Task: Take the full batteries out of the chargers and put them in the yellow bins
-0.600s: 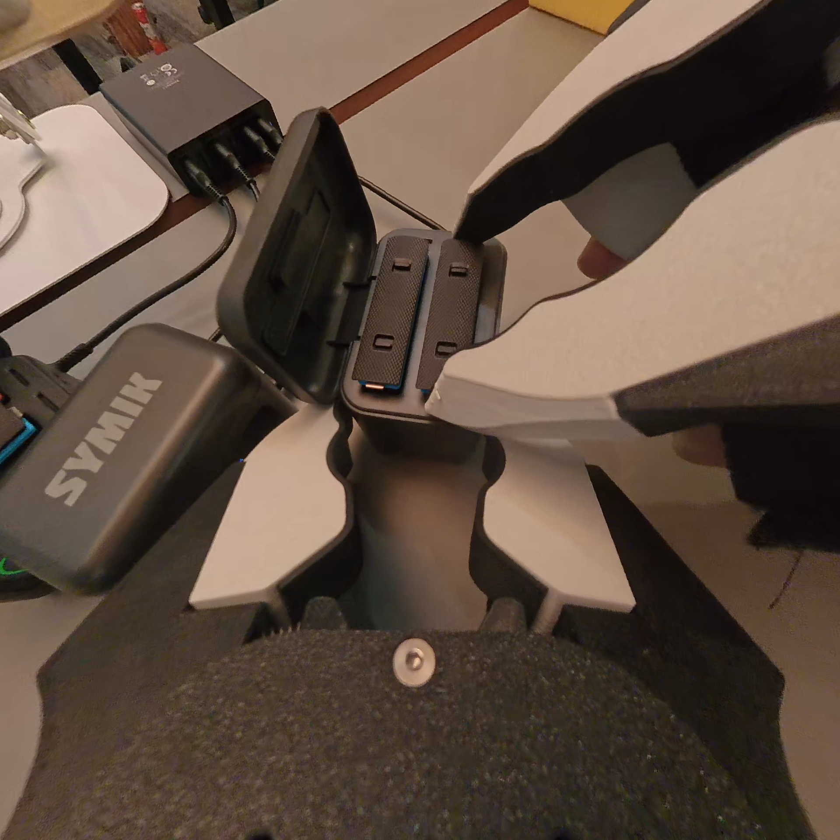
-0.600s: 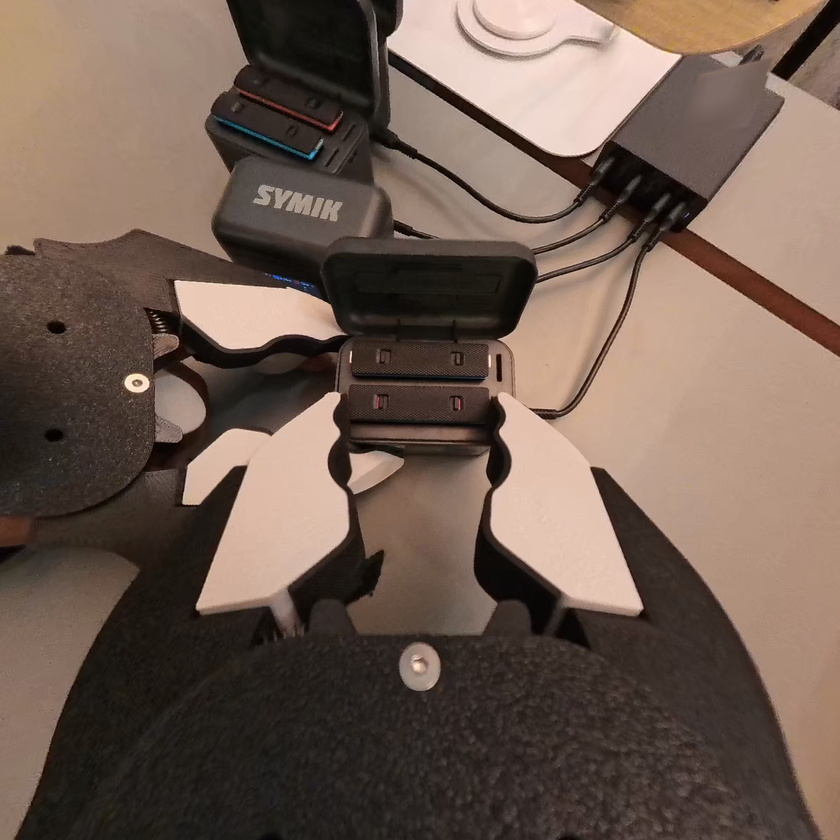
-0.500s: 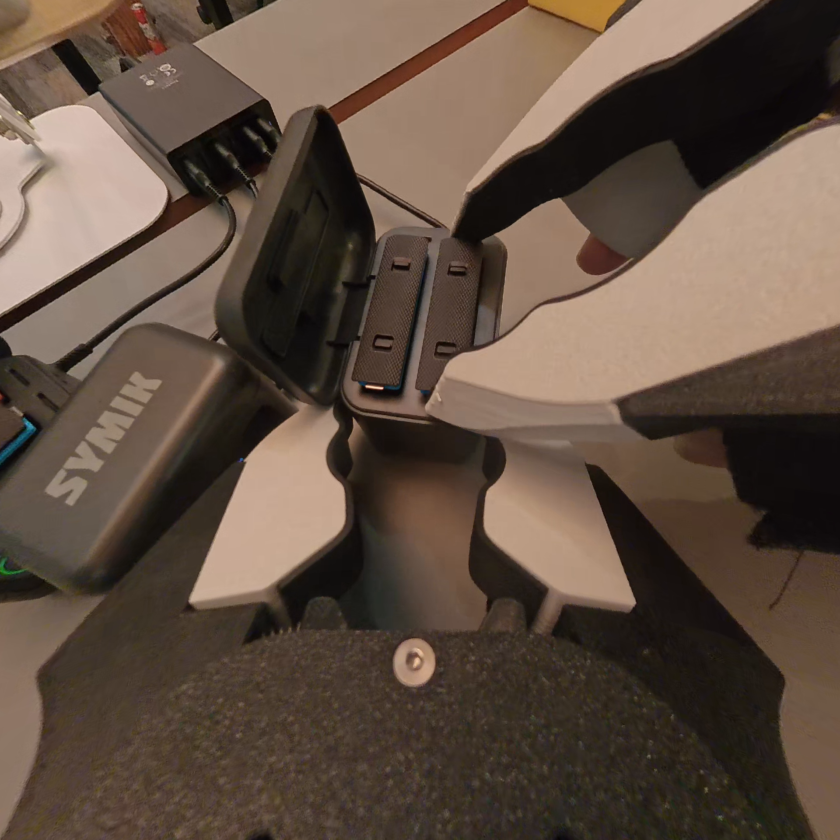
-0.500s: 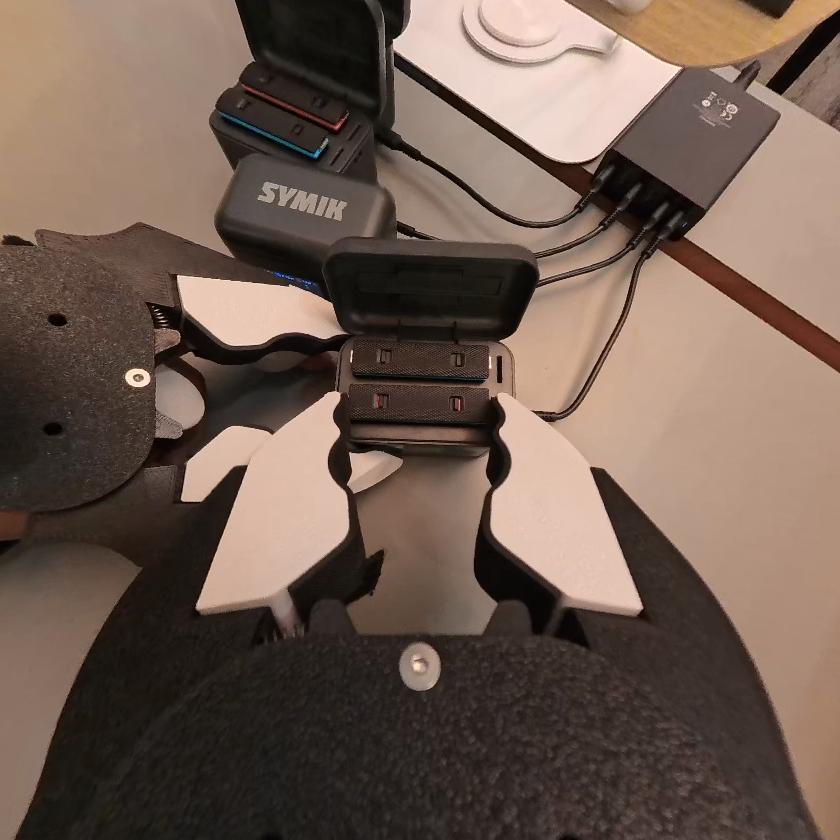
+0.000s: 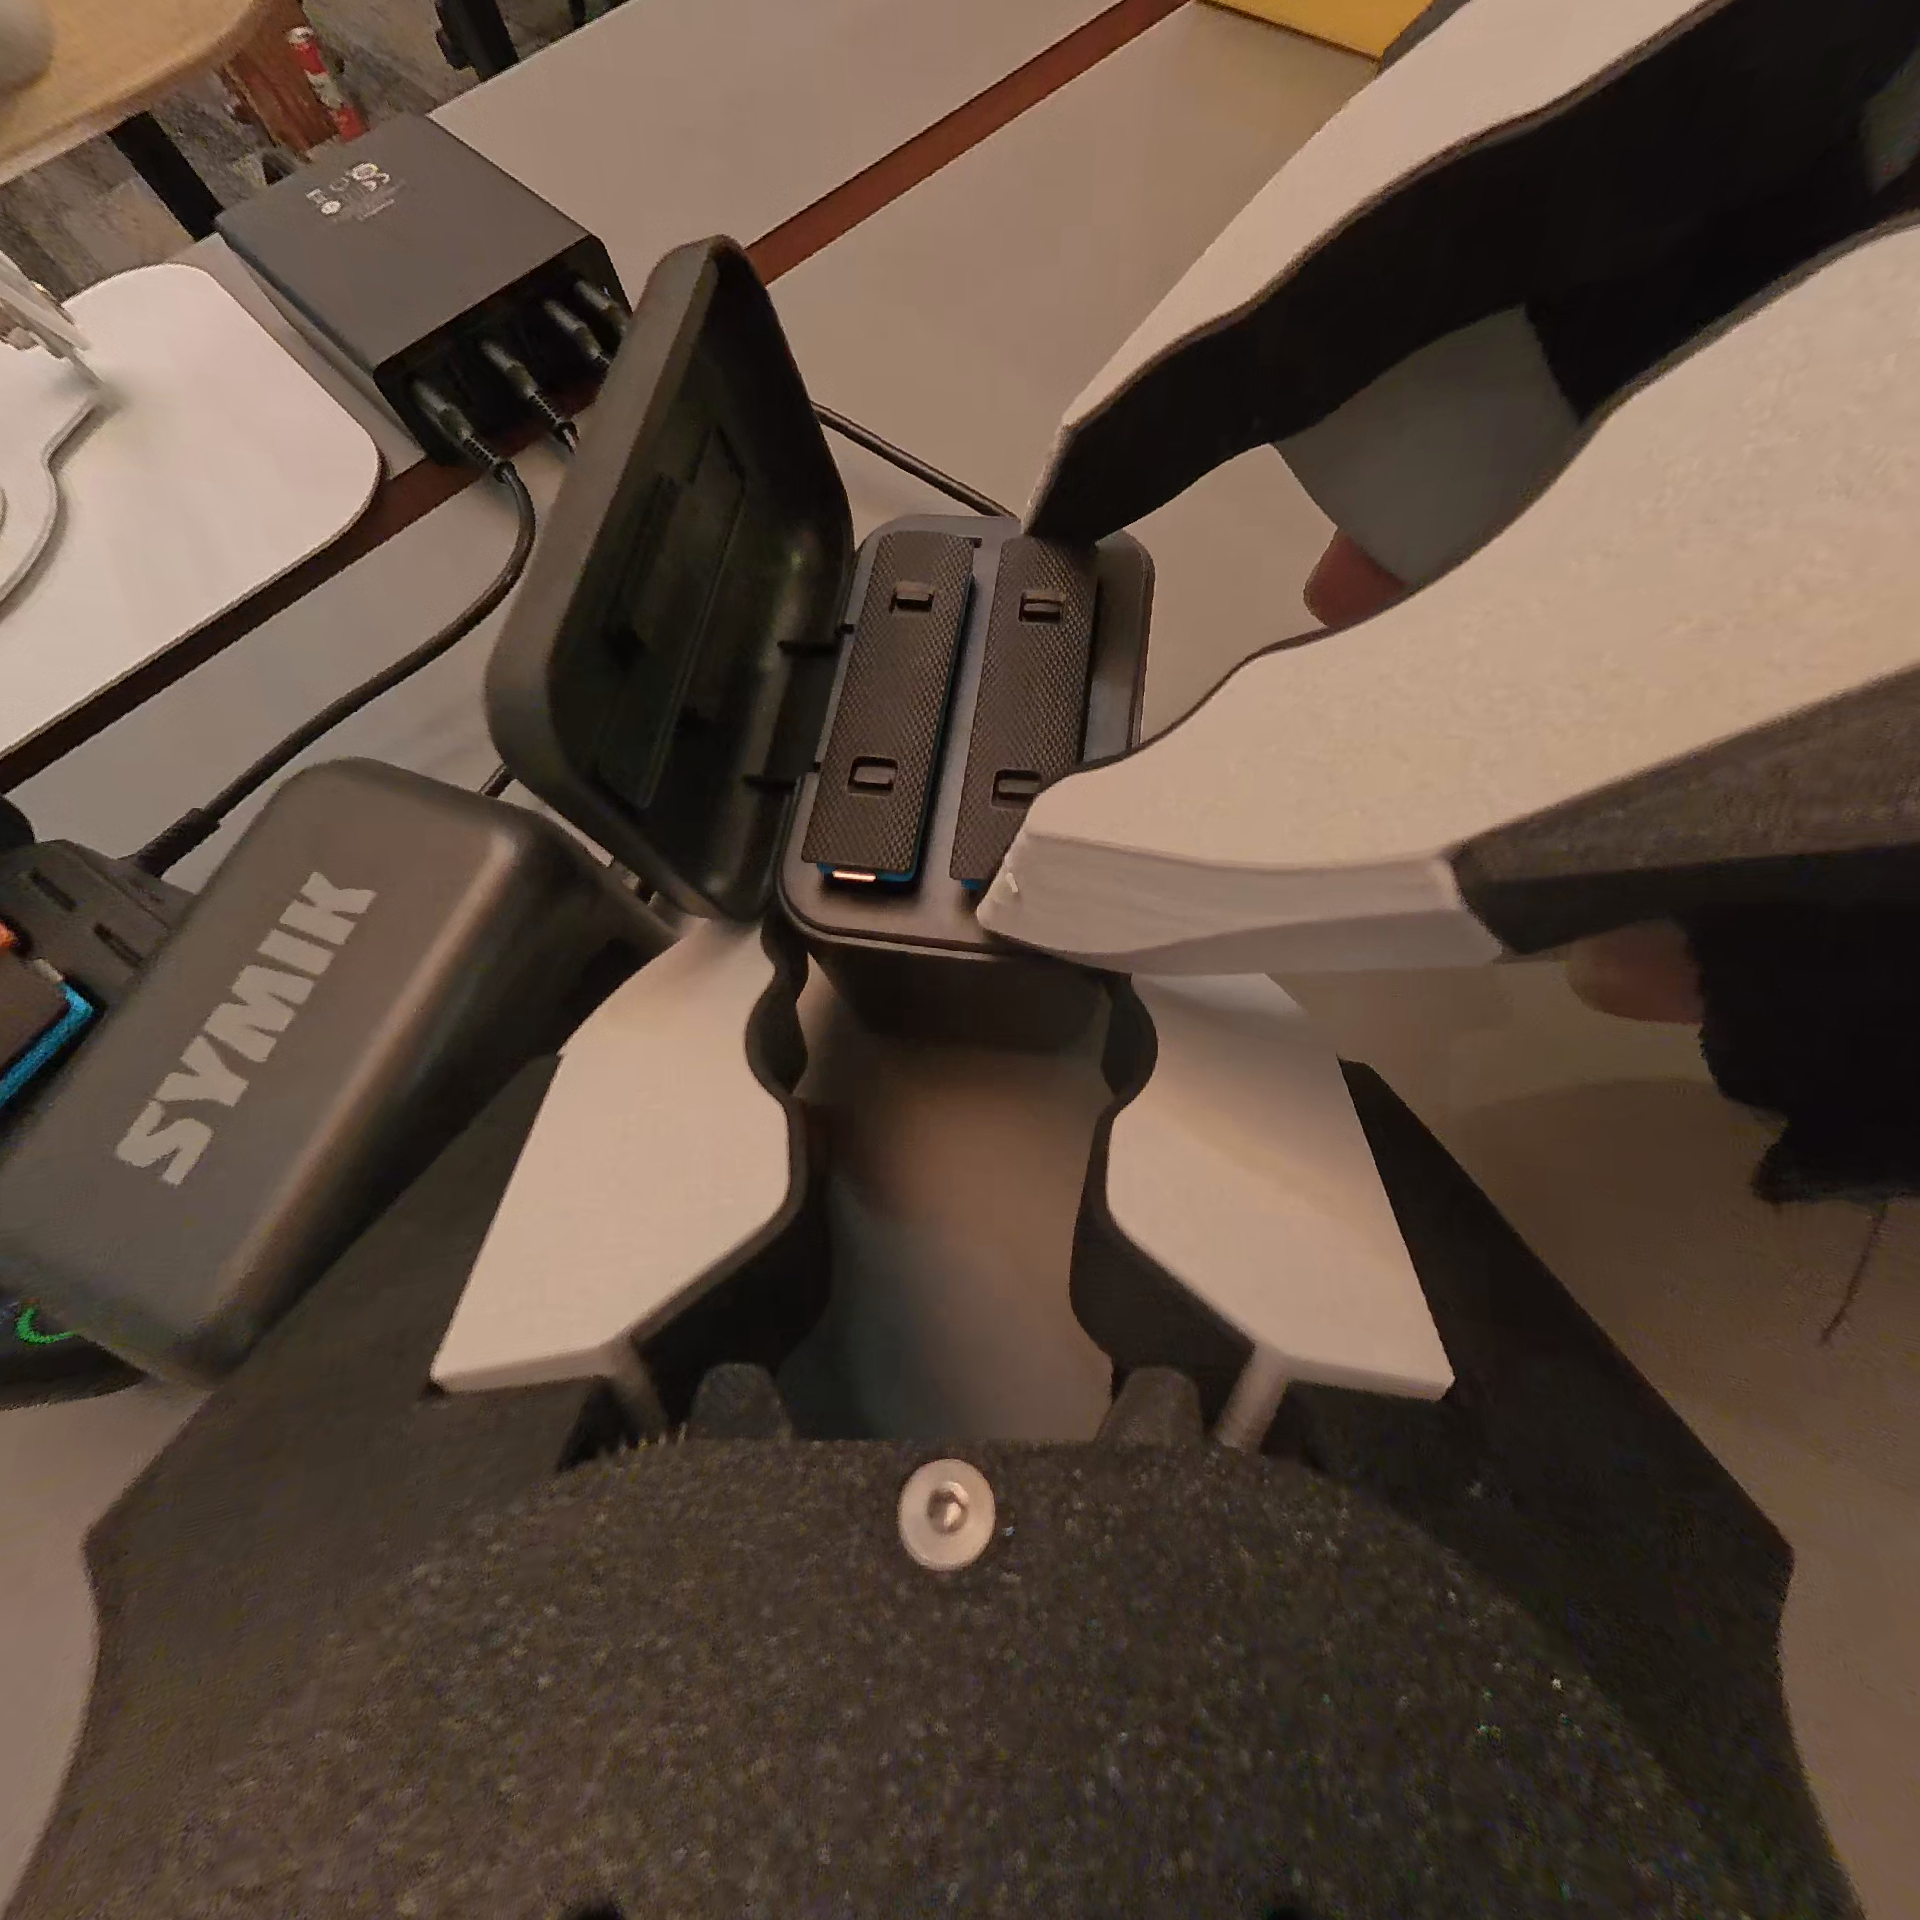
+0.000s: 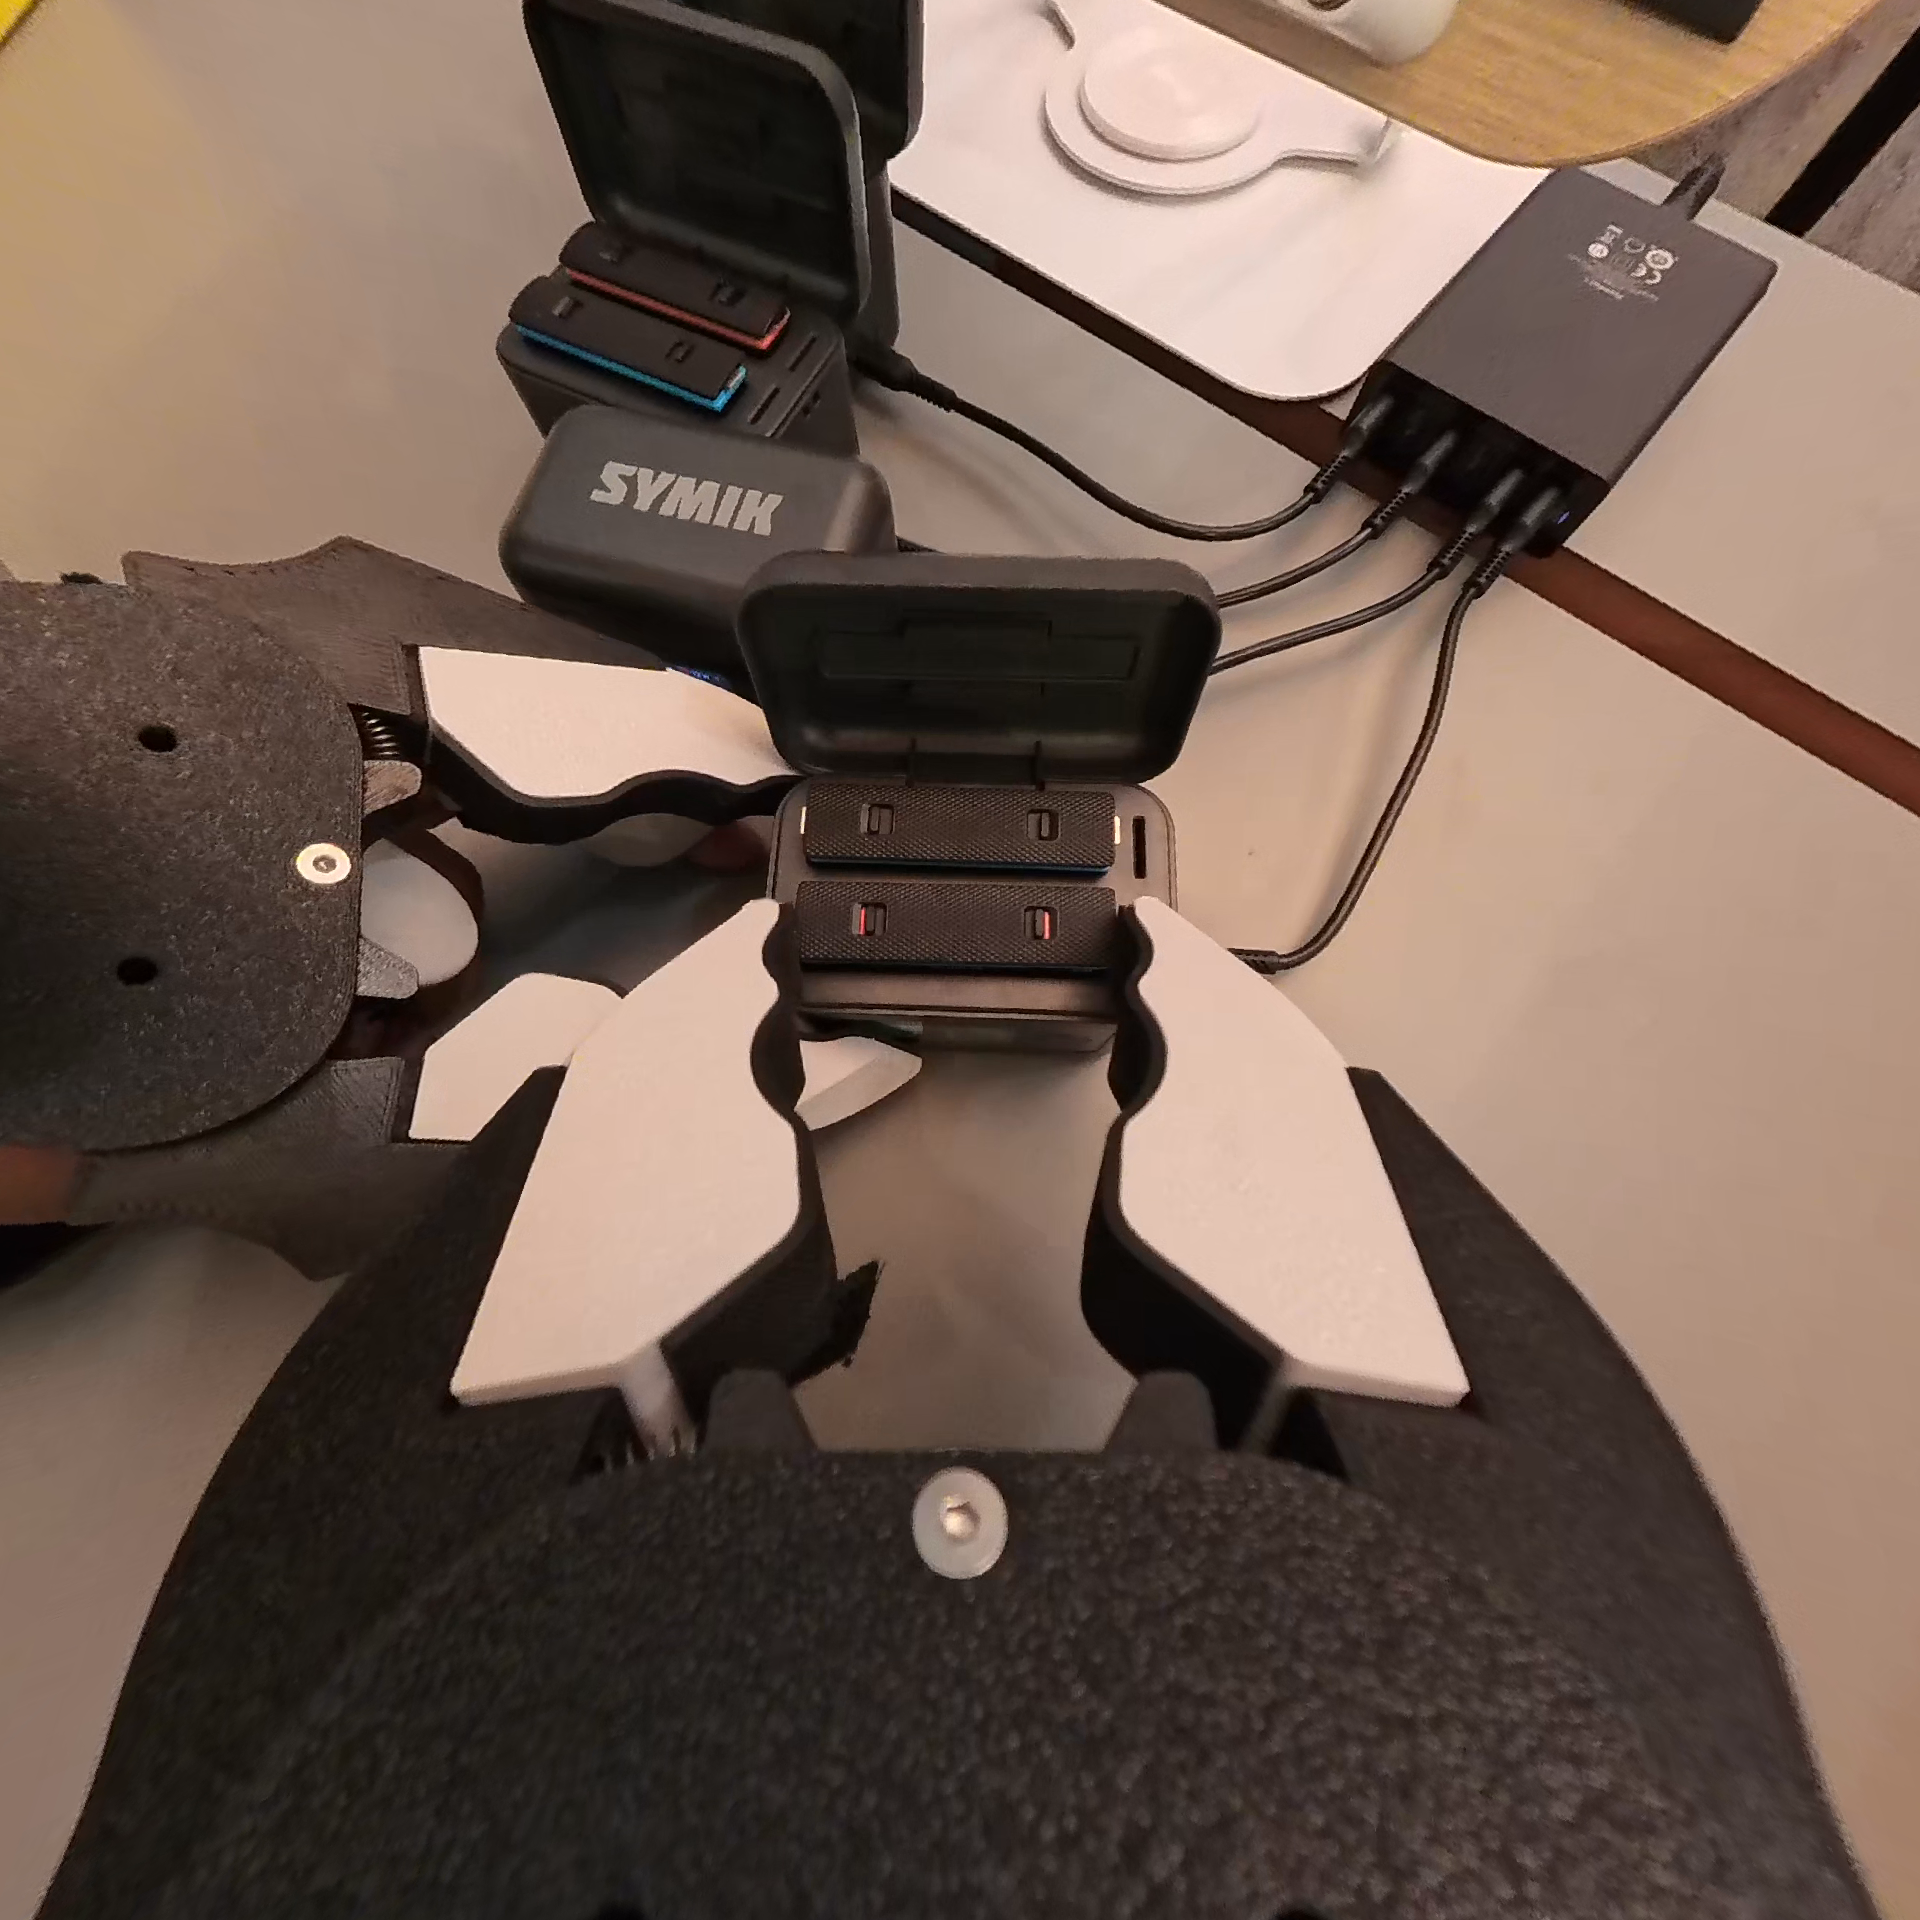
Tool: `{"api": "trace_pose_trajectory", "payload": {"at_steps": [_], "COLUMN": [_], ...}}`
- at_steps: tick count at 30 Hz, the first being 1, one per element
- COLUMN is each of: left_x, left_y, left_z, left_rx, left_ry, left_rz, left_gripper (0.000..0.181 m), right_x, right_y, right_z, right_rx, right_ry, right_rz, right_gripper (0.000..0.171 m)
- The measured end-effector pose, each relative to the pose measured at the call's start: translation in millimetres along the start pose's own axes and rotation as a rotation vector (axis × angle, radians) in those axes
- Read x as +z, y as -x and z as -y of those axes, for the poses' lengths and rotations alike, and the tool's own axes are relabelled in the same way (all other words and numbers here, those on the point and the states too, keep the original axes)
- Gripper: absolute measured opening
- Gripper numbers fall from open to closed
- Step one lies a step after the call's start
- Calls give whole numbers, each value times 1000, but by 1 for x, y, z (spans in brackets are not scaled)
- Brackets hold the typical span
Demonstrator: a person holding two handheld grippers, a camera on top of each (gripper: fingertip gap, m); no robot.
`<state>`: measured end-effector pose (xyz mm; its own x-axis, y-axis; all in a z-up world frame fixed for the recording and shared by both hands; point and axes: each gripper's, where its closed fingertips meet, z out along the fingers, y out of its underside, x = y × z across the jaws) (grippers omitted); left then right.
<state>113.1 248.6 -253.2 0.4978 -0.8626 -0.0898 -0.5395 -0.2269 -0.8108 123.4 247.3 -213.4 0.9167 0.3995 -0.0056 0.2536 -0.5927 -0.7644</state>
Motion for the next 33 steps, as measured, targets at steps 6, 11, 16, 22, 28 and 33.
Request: {"api": "trace_pose_trajectory", "payload": {"at_steps": [6,11,16,22,28,33], "left_x": [0,0,0,-1,-3,-5], "left_y": [1,1,1,0,0,-2], "left_z": [0,0,0,0,-3,-4], "left_rx": [-4,-7,-13,8,32,42], "left_ry": [4,2,1,-4,12,17], "left_rz": [-3,-9,-24,-45,-85,-104], "left_gripper": [56,57,56,56,58,61], "right_x": [-5,-38,-55,-67,-112,-157], "right_y": [-1,-14,-20,-31,-83,-154], "right_z": [8,49,62,67,74,72], "right_rx": [33,1,9,35,53,87], "right_ry": [-64,-168,-201,-212,-231,-236], "right_rz": [-2,-27,-22,-9,-94,-236], "right_gripper": [57,57,57,58,58,58]}}
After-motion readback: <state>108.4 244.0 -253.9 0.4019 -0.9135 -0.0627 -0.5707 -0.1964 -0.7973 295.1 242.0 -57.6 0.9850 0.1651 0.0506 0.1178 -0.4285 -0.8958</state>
